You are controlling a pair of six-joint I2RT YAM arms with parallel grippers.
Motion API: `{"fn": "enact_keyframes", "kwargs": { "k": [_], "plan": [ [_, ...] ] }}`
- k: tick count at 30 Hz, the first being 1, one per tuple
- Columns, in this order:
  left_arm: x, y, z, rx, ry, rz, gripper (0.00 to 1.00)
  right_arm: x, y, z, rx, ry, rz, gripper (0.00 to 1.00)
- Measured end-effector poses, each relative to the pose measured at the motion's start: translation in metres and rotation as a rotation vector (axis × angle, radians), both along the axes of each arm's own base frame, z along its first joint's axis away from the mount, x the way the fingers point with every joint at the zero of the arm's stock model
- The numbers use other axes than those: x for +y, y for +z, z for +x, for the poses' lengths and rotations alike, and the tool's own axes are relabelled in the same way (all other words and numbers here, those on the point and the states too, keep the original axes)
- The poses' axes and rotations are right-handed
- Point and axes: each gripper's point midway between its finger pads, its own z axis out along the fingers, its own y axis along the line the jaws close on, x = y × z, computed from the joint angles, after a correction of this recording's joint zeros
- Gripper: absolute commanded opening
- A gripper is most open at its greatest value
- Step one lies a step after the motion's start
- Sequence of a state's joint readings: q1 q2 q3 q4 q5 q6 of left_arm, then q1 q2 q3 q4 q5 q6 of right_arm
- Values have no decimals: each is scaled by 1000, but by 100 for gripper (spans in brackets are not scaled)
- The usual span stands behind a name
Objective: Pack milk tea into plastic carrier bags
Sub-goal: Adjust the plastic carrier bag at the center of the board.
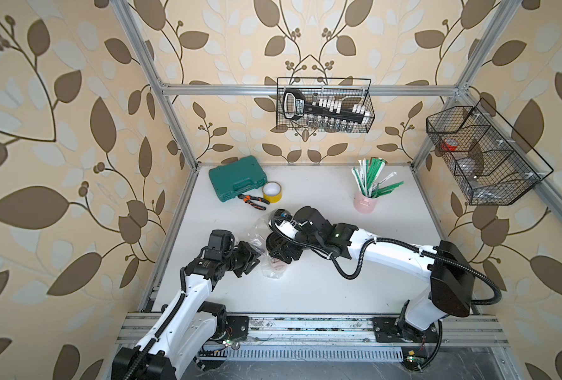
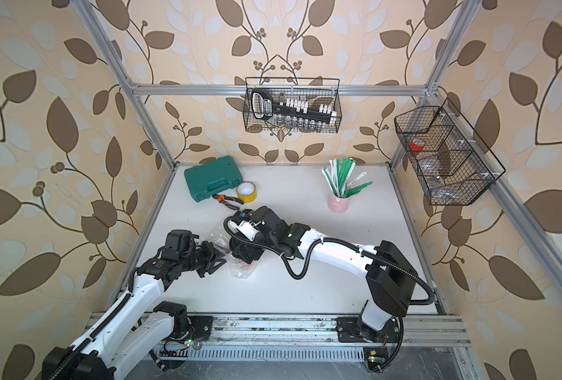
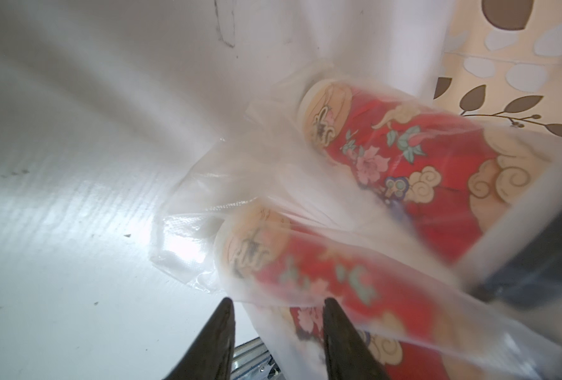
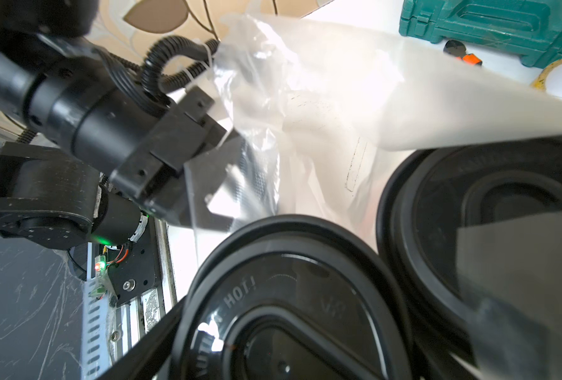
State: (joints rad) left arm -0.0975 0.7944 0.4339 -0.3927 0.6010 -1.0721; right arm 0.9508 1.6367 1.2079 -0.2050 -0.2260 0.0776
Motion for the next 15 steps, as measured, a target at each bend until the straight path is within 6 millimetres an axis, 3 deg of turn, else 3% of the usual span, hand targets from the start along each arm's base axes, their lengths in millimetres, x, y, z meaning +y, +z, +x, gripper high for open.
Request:
{"fn": "enact_keyframes", "kwargs": {
  "k": [4,8,15],
  "plan": [
    [6,-2,4,-83,16,-48,46,-1,0,2,6,0,5,72],
    [-2,-7,4,-120,-20,-112,46,-3,1,4,11,-2,9,72],
    [-11,19,14,-267,-71,-165,48,-1,2,4,18,1,20,71]
  ]
}}
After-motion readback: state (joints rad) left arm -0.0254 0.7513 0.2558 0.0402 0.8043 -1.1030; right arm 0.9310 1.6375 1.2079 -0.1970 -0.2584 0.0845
